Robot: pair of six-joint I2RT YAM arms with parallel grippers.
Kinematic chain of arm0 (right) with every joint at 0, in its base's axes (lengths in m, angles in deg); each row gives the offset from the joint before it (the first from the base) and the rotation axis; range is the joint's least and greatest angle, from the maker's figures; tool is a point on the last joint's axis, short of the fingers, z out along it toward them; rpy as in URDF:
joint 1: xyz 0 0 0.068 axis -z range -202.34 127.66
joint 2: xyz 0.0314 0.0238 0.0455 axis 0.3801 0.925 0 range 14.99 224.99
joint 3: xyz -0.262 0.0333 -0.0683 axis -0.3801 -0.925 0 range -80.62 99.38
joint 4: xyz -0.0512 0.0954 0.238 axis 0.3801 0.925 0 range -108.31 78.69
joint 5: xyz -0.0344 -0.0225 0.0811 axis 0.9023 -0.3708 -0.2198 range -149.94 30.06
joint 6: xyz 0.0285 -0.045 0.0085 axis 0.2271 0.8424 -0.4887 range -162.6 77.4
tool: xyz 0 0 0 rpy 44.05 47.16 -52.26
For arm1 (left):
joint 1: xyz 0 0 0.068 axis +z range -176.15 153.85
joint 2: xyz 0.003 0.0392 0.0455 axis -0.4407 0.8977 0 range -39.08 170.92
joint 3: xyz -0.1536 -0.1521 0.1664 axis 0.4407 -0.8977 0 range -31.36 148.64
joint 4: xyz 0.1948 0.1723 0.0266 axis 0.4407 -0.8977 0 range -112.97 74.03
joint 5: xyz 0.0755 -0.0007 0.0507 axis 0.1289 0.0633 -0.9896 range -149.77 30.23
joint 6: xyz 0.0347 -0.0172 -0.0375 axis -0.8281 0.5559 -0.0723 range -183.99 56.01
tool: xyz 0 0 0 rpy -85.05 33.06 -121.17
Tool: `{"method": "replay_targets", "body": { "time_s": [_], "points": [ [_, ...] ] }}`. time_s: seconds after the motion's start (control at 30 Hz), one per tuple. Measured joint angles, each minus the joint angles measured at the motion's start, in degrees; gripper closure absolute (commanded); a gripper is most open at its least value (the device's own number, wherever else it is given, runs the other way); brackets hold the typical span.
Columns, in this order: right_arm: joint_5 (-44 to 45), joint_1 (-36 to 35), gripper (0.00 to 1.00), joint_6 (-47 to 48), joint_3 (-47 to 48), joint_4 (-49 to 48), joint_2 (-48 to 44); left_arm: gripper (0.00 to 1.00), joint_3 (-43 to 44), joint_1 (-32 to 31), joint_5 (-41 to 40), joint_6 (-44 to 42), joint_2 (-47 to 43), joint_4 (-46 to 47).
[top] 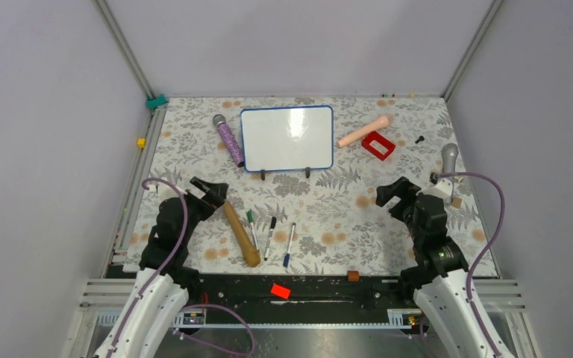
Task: Write a sentence on the whiteboard
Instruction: Open the whiteboard marker at the center of the board.
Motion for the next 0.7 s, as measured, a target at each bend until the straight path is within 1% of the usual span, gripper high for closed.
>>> {"method": "replay_targets", "body": {
  "time_s": [0.1,0.2,0.23,0.37,0.43,0.57,0.7],
  "points": [
    [-1.4,0.0,0.01,1.1,-1.2,-0.3,-3.1,0.01,1.7,0.0,2.4,-0.9,0.0,-2.6],
    [-2.2,0.0,0.01,2.0,-1.6,0.1,-2.7,0.01,4.6,0.0,4.0,-2.2,0.7,-5.5],
    [-2.4,0.0,0.02,2.3,-1.2,0.9,-1.5,0.01,5.8,0.0,4.1,-2.5,1.3,-6.6],
    [-1.8,-1.5,0.02,3.1,4.1,7.0,7.8,0.01,8.9,0.0,4.2,-2.8,4.4,-11.3],
    [0.0,-5.2,0.01,3.4,7.9,9.7,12.6,0.01,9.6,0.0,4.2,-2.5,6.3,-13.6],
    [4.5,-16.3,0.01,2.1,13.5,12.1,18.2,0.01,10.8,0.0,2.6,-1.1,11.1,-20.2],
    [9.2,-26.4,0.0,-2.5,20.5,14.8,27.3,0.01,11.1,-0.4,0.3,-0.1,14.8,-24.9]
  ]
}}
